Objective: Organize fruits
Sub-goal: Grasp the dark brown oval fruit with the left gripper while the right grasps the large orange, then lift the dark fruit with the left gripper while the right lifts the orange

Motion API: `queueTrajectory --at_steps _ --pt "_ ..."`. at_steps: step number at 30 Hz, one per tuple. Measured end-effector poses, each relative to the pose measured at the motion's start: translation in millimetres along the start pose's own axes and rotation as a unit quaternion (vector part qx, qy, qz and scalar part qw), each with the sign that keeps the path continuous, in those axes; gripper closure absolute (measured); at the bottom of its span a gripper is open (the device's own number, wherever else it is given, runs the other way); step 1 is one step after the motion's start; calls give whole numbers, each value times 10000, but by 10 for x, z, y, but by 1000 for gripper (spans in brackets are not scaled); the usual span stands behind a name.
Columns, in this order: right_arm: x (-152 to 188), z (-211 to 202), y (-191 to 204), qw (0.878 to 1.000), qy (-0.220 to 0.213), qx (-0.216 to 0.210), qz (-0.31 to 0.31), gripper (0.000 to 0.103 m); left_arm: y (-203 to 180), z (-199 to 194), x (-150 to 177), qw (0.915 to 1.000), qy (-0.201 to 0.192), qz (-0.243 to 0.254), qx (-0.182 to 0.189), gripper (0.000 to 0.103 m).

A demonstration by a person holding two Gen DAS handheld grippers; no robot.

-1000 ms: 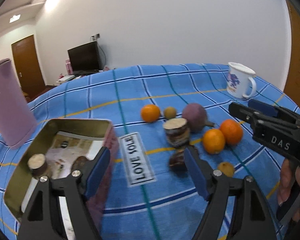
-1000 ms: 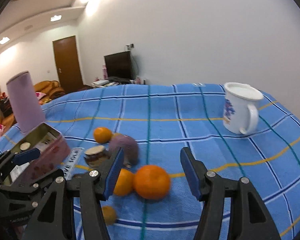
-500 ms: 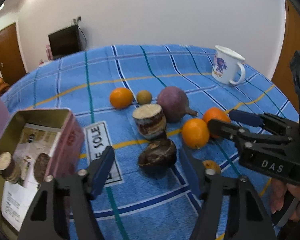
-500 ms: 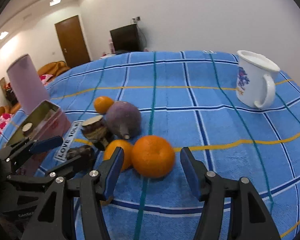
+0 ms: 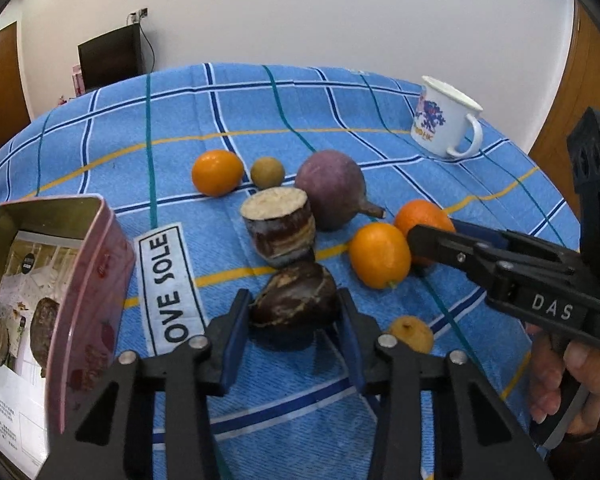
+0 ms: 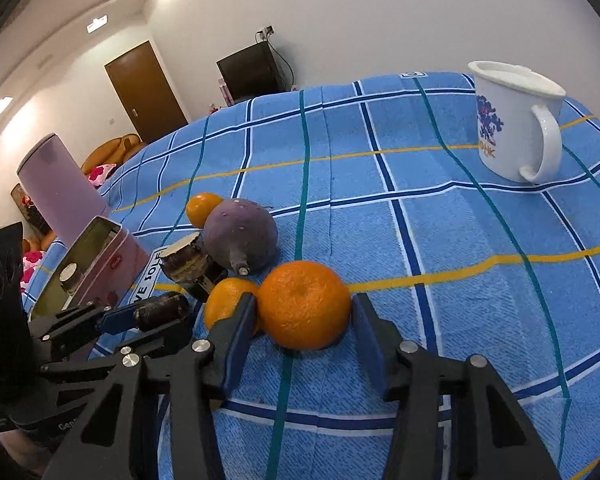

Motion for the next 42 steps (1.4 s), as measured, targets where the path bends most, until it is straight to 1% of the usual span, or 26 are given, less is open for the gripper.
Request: queueTrajectory --at_steps 15,19,26,36,42 --pt "-64 -171 65 9989 -410 63 -220 53 35 -221 -62 9983 -529 29 -223 60" --pt "-77 -231 95 9981 -544 51 -292 53 72 -277 -74 9974 -663 -31 -274 60" --pt "-86 -274 153 9969 -658 29 -424 53 97 -340 -93 9958 -841 -86 -352 60" --pt "-101 -360 242 9939 -887 32 -659 53 114 -488 -113 9916 -1189 -88 -508 60" --pt "-106 -402 284 9921 -996 3 -761 53 120 -536 -127 9896 -1314 -106 -569 60"
Point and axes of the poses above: each gripper's, at about its wrist camera, not at the fingertips, and z roughly the way its jaws point, y to its left, x to its underside, the point moved 8 cm from there along z, roughly the way its jaws point, and after that the axes turned 4 degrees about -x, right-handed, at the moved point
